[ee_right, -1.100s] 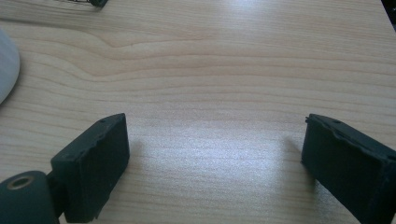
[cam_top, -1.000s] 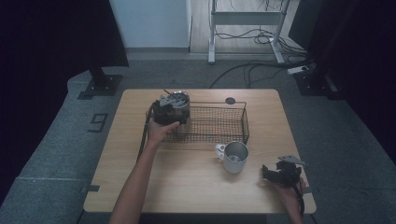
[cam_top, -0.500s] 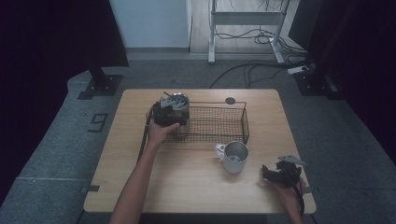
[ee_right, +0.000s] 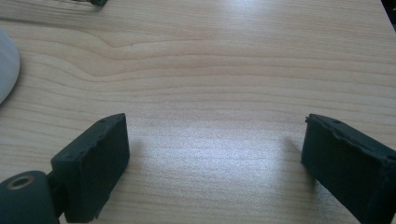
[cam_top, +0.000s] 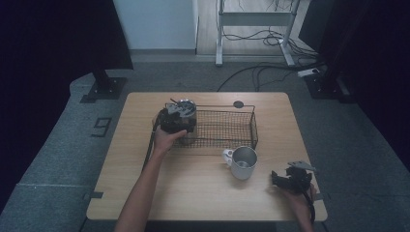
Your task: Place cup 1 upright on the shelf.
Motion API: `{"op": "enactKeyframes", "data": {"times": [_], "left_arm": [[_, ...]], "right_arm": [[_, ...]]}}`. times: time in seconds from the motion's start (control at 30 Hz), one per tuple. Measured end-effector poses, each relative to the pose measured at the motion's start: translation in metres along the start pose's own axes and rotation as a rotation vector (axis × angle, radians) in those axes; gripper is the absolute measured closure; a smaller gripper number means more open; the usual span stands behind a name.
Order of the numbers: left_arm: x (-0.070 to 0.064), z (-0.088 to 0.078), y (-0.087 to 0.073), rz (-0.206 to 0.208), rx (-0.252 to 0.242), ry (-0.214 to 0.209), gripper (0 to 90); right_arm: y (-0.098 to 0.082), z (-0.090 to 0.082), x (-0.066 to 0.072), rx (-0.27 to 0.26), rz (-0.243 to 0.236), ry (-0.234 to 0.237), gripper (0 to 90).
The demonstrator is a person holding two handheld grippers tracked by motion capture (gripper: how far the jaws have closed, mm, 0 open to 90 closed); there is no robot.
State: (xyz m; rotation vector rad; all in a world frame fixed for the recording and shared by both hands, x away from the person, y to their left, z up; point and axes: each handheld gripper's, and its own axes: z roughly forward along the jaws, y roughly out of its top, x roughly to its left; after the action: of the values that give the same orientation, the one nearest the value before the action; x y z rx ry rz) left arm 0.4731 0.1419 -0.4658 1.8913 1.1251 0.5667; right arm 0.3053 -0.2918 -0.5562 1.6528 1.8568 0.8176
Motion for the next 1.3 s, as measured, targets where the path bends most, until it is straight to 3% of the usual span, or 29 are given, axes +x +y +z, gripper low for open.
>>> {"op": "enactKeyframes", "data": {"times": [0.47, 0.8, 0.97, 1.3], "left_arm": [[-0.004, -0.006, -0.007, 0.013, -0.004, 0.007, 4.2], [-0.004, -0.009, -0.009, -0.008, -0.009, -0.009, 3.6], [-0.003, -0.016, -0.009, -0.032, -0.030, -0.042, 0.2], [-0.001, -0.032, -0.017, -0.033, -0.035, -0.049, 0.0]], "right_arm": [[0.000, 0.000, 0.000, 0.002, 0.000, -0.001, 7.4], [0.000, 0.000, 0.000, 0.002, 0.000, 0.000, 7.4], [0.000, 0.000, 0.000, 0.002, 0.000, 0.000, 7.4], [0.000, 0.000, 0.000, 0.002, 0.002, -0.001, 7.5]]}}
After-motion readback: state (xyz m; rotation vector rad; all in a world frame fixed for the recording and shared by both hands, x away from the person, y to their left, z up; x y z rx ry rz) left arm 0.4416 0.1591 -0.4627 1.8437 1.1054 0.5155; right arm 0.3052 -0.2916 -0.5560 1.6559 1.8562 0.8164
